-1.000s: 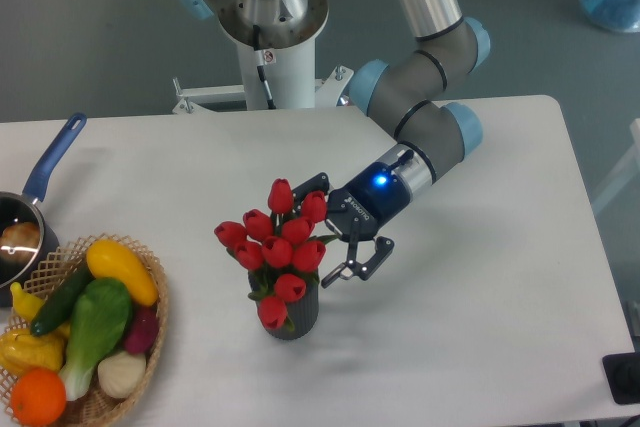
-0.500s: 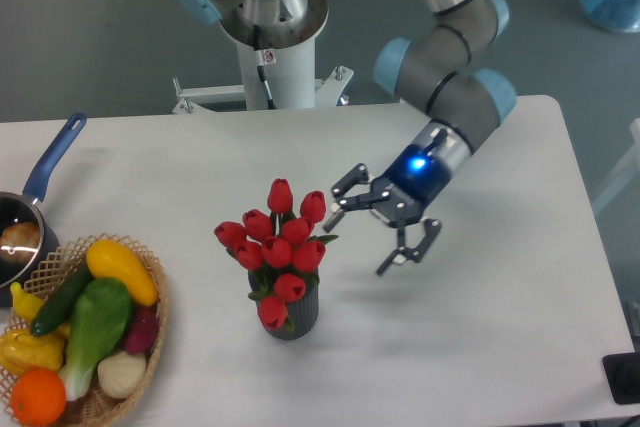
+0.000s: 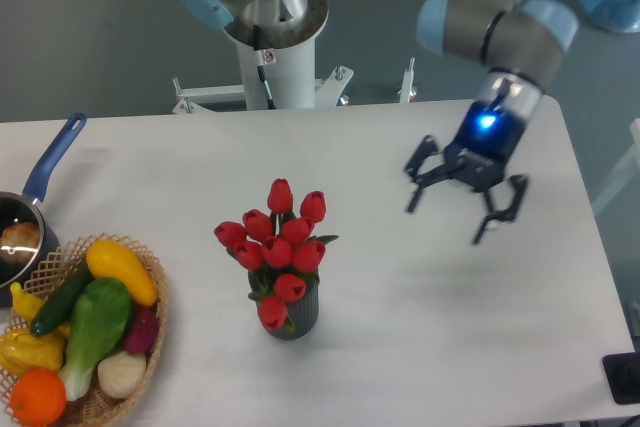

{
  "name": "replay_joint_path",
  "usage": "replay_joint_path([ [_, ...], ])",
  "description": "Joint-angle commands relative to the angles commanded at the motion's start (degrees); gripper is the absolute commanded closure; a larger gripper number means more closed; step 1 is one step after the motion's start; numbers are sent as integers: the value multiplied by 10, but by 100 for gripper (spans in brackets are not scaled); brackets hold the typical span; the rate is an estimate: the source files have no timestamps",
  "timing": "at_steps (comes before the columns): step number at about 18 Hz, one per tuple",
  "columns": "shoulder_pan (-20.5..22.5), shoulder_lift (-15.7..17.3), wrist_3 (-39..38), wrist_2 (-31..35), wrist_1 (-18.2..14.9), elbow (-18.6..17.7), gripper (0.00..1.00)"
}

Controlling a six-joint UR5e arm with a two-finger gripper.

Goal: Insert the flowers into the vase

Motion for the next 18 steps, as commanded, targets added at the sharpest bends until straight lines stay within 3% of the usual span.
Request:
replay_joint_path([
  [5, 63, 6, 52, 87, -1, 42, 0],
  [8, 91, 20, 55, 184, -2, 48, 0],
  [12, 94, 33, 55, 332, -11, 44, 0],
  [15, 106, 53, 56, 408, -39, 33, 0],
  [18, 141, 94, 57, 432, -106, 32, 0],
])
